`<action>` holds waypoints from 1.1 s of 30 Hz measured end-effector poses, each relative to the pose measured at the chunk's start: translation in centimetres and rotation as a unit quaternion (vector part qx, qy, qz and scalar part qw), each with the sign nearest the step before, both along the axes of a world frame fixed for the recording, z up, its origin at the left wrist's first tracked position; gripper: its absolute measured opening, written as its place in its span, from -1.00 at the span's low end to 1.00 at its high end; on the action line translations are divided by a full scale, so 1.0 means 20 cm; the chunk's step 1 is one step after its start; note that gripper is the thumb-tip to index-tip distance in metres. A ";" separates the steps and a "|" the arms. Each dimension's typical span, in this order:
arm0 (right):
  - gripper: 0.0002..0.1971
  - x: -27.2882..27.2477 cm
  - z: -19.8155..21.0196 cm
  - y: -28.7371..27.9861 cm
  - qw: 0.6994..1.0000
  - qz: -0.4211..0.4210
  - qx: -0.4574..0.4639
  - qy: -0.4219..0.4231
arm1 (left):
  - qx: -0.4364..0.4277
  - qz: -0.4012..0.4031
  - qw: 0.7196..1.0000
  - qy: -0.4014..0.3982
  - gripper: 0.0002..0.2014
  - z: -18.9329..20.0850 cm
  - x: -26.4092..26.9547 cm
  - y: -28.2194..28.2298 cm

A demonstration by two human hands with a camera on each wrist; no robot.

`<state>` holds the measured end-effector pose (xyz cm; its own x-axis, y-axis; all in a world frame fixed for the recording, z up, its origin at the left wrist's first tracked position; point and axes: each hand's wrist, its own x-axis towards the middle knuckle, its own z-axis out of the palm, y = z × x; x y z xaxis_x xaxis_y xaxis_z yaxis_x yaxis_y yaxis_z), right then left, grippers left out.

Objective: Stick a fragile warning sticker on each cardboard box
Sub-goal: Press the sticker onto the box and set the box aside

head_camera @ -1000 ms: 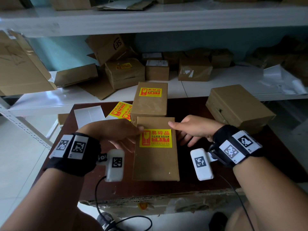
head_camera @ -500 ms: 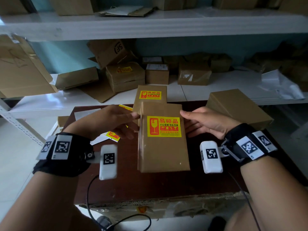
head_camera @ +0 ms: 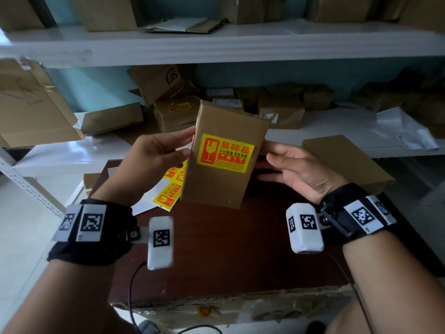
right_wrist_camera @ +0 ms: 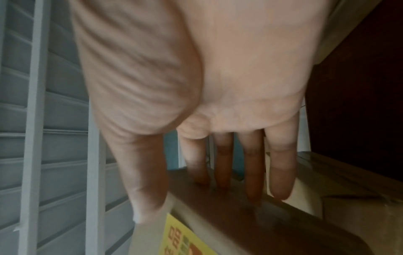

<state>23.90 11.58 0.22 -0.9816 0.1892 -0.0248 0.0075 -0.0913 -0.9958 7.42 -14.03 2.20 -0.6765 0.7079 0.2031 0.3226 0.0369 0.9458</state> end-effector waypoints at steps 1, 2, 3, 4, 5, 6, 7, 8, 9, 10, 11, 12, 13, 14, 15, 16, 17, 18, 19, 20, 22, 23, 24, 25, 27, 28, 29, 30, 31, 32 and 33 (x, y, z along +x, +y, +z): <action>-0.48 -0.01 0.00 -0.01 1.000 0.001 -0.002 0.011 | 0.009 -0.002 1.000 -0.005 -0.52 -0.01 -0.01 0.01; -0.44 -0.02 0.01 -0.02 1.000 -0.001 -0.003 0.022 | 0.008 -0.003 1.000 -0.004 -0.50 -0.01 -0.02 0.01; -0.42 -0.03 0.01 -0.03 1.000 -0.003 -0.003 0.031 | 0.001 0.001 1.000 0.007 -0.47 -0.02 -0.02 0.03; -0.41 -0.04 0.01 -0.05 0.999 -0.007 -0.004 0.040 | -0.008 0.006 1.000 0.020 -0.44 -0.02 -0.01 0.04; -0.40 -0.05 0.01 -0.06 0.999 -0.014 -0.006 0.047 | -0.012 0.011 0.999 0.029 -0.41 -0.03 0.00 0.06; -0.39 -0.06 0.01 -0.07 0.998 -0.025 -0.008 0.053 | -0.009 0.012 0.999 0.030 -0.38 -0.04 0.01 0.08; -0.36 -0.08 0.00 -0.08 0.998 -0.040 -0.009 0.057 | -0.009 0.009 1.000 0.028 -0.35 -0.05 0.02 0.10; -0.33 -0.09 0.00 -0.09 0.997 -0.055 -0.009 0.060 | -0.011 0.008 1.000 0.026 -0.32 -0.07 0.04 0.11; -0.30 -0.11 -0.01 -0.10 0.996 -0.066 -0.009 0.061 | -0.016 0.009 1.000 0.024 -0.29 -0.08 0.05 0.13; -0.28 -0.12 -0.01 -0.11 0.996 -0.072 -0.008 0.060 | -0.017 0.010 1.000 0.020 -0.25 -0.09 0.06 0.15; -0.29 -0.13 -0.02 -0.12 0.996 -0.075 -0.005 0.057 | -0.017 0.013 1.000 0.016 -0.20 -0.10 0.07 0.17; -0.29 -0.14 -0.03 -0.14 0.996 -0.076 0.000 0.051 | -0.018 0.013 1.000 0.014 -0.16 -0.11 0.08 0.18; -0.28 -0.16 -0.04 -0.15 0.996 -0.080 0.006 0.041 | -0.021 0.008 1.000 0.017 -0.13 -0.12 0.09 0.20; -0.26 -0.17 -0.05 -0.17 0.995 -0.091 0.012 0.031 | -0.026 0.000 0.999 0.026 -0.09 -0.13 0.10 0.21; -0.22 -0.19 -0.05 -0.19 0.993 -0.110 0.021 0.023 | -0.032 -0.006 0.999 0.039 -0.04 -0.14 0.11 0.22; -0.18 -0.20 -0.06 -0.21 0.990 -0.133 0.030 0.019 | -0.034 -0.008 0.998 0.048 0.00 -0.16 0.11 0.23; -0.18 -0.21 -0.06 -0.22 0.986 -0.158 0.038 0.022 | -0.032 -0.006 0.998 0.055 0.04 -0.17 0.12 0.24; -0.20 -0.22 -0.06 -0.24 0.982 -0.181 0.048 0.029 | -0.028 -0.002 0.998 0.060 0.05 -0.18 0.12 0.25; -0.22 -0.23 -0.06 -0.25 0.977 -0.203 0.062 0.038 | -0.022 0.004 0.998 0.066 0.05 -0.18 0.12 0.26; -0.23 -0.24 -0.05 -0.26 0.971 -0.223 0.077 0.045 | -0.015 0.009 0.997 0.070 0.05 -0.19 0.12 0.26; -0.21 -0.25 -0.05 -0.27 0.961 -0.253 0.100 0.048 | -0.005 0.015 0.997 0.082 0.04 -0.19 0.12 0.27; -0.20 -0.26 -0.05 -0.27 0.958 -0.263 0.106 0.046 | -0.005 0.019 0.996 0.092 0.04 -0.19 0.12 0.27; -0.19 -0.26 -0.05 -0.27 0.956 -0.269 0.107 0.044 | -0.006 0.023 0.994 0.105 0.05 -0.20 0.12 0.27; -0.17 -0.27 -0.05 -0.27 0.955 -0.273 0.106 0.043 | -0.006 0.026 0.993 0.116 0.07 -0.20 0.12 0.28; -0.15 -0.28 -0.05 -0.28 0.953 -0.281 0.108 0.046 | 0.000 0.029 0.991 0.127 0.10 -0.21 0.12 0.29; -0.15 -0.27 -0.06 -0.28 0.952 -0.283 0.110 0.047 | 0.001 0.028 0.991 0.128 0.10 -0.22 0.12 0.29; -0.15 -0.27 -0.06 -0.28 0.951 -0.285 0.113 0.046 | -0.001 0.026 0.991 0.128 0.10 -0.22 0.12 0.29; -0.15 -0.27 -0.06 -0.28 0.950 -0.285 0.119 0.044 | -0.004 0.024 0.991 0.128 0.10 -0.22 0.12 0.29; -0.16 -0.27 -0.06 -0.28 0.949 -0.284 0.128 0.041 | -0.006 0.022 0.992 0.128 0.09 -0.22 0.13 0.29; -0.15 -0.26 -0.06 -0.28 0.948 -0.284 0.136 0.038 | -0.007 0.019 0.992 0.127 0.09 -0.23 0.13 0.29; -0.15 -0.26 -0.06 -0.28 0.948 -0.284 0.142 0.036 | -0.006 0.017 0.992 0.124 0.08 -0.23 0.13 0.29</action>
